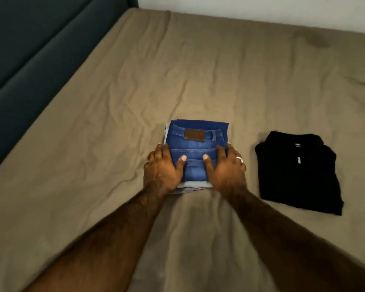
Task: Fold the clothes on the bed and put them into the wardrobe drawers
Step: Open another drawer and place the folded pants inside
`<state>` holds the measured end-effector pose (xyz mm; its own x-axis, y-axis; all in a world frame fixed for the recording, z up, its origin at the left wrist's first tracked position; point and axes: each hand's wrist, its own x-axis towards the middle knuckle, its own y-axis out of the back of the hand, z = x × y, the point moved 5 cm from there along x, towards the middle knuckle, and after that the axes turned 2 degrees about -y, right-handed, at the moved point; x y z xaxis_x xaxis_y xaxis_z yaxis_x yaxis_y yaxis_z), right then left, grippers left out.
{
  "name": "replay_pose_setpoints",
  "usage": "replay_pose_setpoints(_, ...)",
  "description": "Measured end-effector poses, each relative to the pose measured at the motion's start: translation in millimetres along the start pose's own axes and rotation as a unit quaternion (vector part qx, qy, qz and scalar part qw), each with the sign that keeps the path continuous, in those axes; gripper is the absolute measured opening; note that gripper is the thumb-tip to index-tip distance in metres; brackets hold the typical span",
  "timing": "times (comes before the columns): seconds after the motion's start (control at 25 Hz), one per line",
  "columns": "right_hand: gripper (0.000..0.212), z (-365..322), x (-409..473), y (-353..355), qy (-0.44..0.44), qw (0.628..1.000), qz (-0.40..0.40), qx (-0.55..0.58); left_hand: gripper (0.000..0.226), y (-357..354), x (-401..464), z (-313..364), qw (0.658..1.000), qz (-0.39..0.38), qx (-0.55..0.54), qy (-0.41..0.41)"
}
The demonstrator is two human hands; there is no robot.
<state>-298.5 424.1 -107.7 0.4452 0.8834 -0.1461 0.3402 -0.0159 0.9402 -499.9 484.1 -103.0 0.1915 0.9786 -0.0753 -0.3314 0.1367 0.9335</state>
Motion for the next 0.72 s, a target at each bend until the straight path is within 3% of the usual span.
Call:
replay_pose_setpoints(0.08, 0.079, 26, 23, -21, -0.097, 0.990, 0.017, 0.098, 0.092, -30, 28, -24, 0.989, -0.045, -0.087, 0.107)
replay_pose_setpoints(0.2, 0.097, 51, 50, -55, -0.201, 0.954, -0.010, 0.223, 0.117, -69, 47, -52, 0.939, -0.095, -0.242, 0.224)
replay_pose_setpoints(0.36, 0.115, 66, 69, -85, -0.269, 0.910, -0.086, 0.303, 0.105, -98, 56, -64, 0.879, -0.124, -0.363, 0.283)
replay_pose_setpoints(0.44, 0.097, 69, 73, -92, -0.283, 0.865, -0.142, 0.388, 0.105, -105, 55, -65, 0.830, -0.165, -0.435, 0.309)
replay_pose_setpoints(0.56, 0.060, 56, 70, -87, -0.254, 0.777, -0.261, 0.513, 0.088, -103, 54, -57, 0.761, -0.230, -0.532, 0.290)
replay_pose_setpoints(0.72, 0.043, 43, 42, -72, -0.246, 0.727, -0.299, 0.567, 0.066, -79, 35, -48, 0.736, -0.254, -0.562, 0.280)
